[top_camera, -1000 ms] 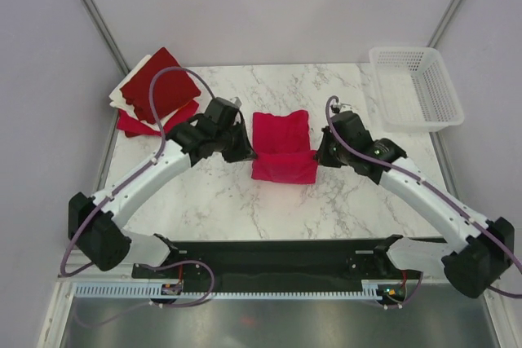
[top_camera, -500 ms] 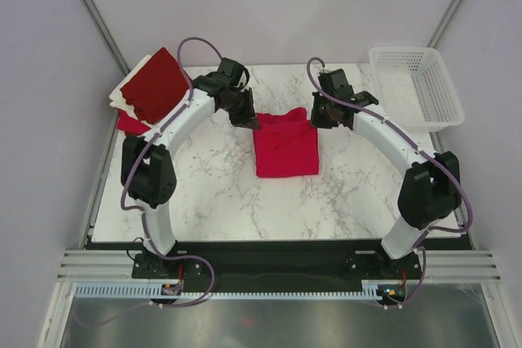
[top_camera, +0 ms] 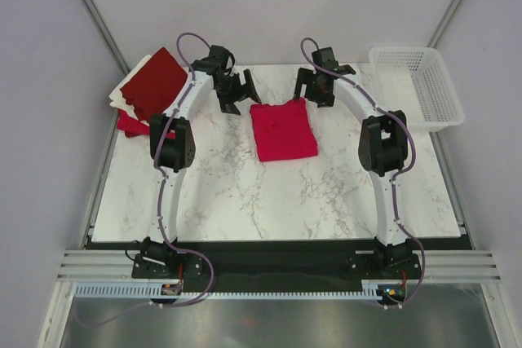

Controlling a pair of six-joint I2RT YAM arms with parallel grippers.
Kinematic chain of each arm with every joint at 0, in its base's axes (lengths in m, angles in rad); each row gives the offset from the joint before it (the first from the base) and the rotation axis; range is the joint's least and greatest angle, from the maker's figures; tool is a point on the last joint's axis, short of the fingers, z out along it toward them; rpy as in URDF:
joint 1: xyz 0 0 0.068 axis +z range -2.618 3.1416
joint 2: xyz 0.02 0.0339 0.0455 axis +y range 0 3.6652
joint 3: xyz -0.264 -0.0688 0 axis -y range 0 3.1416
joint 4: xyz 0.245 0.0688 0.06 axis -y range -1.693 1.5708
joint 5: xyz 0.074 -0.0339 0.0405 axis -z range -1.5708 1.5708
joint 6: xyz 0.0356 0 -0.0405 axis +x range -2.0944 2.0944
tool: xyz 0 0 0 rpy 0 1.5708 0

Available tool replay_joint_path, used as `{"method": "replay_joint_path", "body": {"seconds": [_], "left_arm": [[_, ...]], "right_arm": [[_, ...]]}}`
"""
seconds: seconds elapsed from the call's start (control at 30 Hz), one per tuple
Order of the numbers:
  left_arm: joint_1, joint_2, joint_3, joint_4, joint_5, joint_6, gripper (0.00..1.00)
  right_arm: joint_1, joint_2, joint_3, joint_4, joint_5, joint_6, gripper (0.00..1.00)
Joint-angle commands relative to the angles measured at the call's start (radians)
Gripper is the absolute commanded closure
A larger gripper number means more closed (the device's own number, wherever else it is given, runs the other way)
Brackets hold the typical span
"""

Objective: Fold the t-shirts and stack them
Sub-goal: Fold the tshirt, then neatly place the folded tshirt to the corner

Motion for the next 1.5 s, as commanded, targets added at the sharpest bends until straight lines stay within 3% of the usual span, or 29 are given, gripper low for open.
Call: {"method": "replay_joint_path", "body": {"seconds": [0.0,0.1,0.23,0.4,0.67,1.0,1.23,1.27,1.37,1.47], "left_arm": [[0.004,-0.024,0.046,-0.044,0.044,0.026,0.01],[0.003,-0.069,-0.008,-0.044,-0.023,0.034,0.01],[0.001,-0.127,-0.129,-0.021,-0.072,0.030,0.07],[-0.017,-0.162,-0.299,0.091,-0.051,0.030,0.09],[-0.033,-0.163,-0.385,0.278,-0.028,0.027,0.16],[-0.034,-0.009,-0.300,0.344,-0.007,-0.006,0.51],[-0.051,0.034,-0.289,0.374,-0.009,-0.034,0.54],[-0.054,0.052,-0.268,0.374,-0.008,-0.035,0.59],[-0.065,0.072,-0.223,0.375,-0.006,-0.042,0.98],[-0.069,0.063,-0.192,0.376,0.027,-0.037,0.98]], "right_arm": [[-0.004,-0.065,0.032,-0.044,0.077,-0.006,0.03],[-0.004,-0.158,-0.066,-0.017,0.149,-0.026,0.02],[-0.005,-0.310,-0.331,0.051,0.156,-0.027,0.02],[-0.004,-0.530,-0.668,0.206,0.076,-0.027,0.02],[-0.004,-0.694,-0.951,0.332,-0.027,-0.043,0.03],[-0.005,-0.743,-1.167,0.451,-0.102,-0.009,0.05],[-0.004,-0.821,-1.402,0.675,-0.229,0.054,0.05],[-0.004,-0.823,-1.430,0.730,-0.252,0.065,0.05],[-0.005,-0.804,-1.508,0.846,-0.317,0.086,0.06],[-0.004,-0.798,-1.502,0.867,-0.347,0.074,0.06]]}}
